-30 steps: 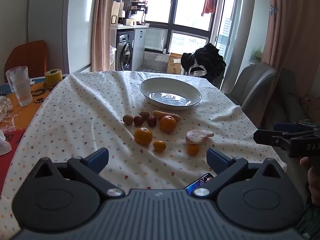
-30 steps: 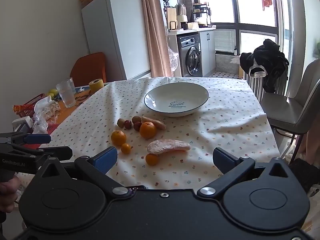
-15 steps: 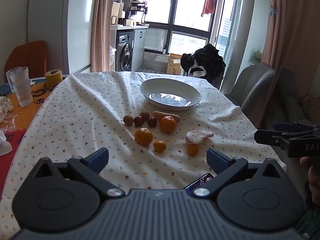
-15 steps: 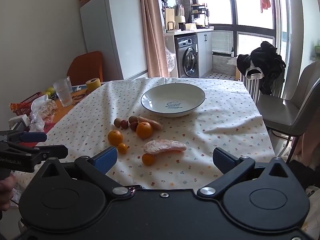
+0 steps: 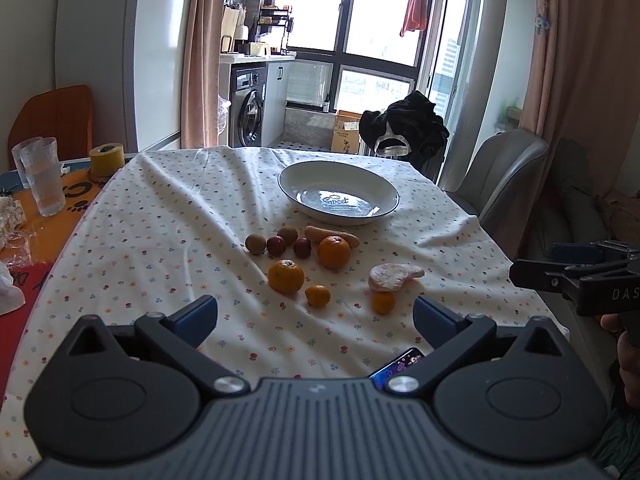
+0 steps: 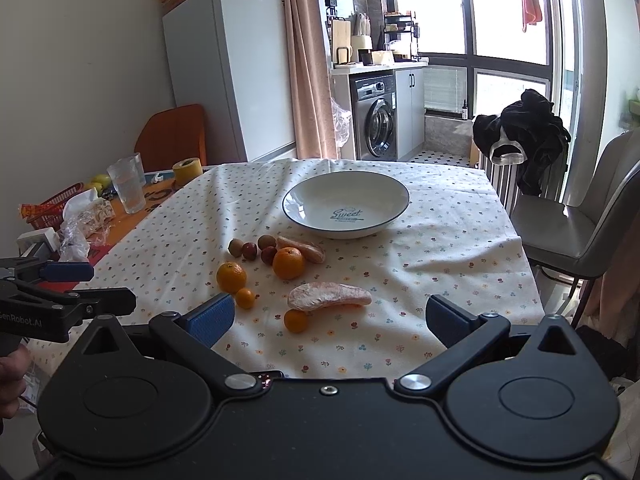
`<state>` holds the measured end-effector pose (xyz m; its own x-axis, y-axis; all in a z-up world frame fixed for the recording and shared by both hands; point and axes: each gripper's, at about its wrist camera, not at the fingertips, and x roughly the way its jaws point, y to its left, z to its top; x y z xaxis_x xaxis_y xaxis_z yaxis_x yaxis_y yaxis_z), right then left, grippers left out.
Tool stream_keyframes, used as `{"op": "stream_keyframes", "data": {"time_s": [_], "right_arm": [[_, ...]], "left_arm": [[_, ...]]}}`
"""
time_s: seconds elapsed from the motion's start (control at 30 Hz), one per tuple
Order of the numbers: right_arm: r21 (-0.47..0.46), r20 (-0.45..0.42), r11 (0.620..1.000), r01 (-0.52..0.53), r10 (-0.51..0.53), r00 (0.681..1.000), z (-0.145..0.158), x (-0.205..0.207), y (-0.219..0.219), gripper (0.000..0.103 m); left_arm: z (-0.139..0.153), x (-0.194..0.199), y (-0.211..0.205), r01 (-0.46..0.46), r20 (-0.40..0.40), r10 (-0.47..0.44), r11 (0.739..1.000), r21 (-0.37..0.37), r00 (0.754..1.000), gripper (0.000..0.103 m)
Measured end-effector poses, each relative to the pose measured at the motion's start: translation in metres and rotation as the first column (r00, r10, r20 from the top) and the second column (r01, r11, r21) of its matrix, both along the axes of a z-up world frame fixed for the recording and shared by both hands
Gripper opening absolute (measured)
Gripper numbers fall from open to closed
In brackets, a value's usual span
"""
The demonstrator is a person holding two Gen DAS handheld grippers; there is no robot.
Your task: Organize fruits
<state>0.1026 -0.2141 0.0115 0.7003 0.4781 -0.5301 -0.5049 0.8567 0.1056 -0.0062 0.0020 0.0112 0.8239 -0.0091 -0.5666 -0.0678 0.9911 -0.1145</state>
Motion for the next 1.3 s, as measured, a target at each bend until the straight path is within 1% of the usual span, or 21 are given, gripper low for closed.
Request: {"op": "stream_keyframes", "data": {"time_s": [1.3], "right_arm": [[0.0,0.003,1.0,-0.005,0.005,1.0,0.0051,-0.0049,0.0009,0.103]], "left_arm": [[0.004,-0.0026,0.0018,-0.001,0.006,0.001,1.0,0.003,1.0,0.103]]}}
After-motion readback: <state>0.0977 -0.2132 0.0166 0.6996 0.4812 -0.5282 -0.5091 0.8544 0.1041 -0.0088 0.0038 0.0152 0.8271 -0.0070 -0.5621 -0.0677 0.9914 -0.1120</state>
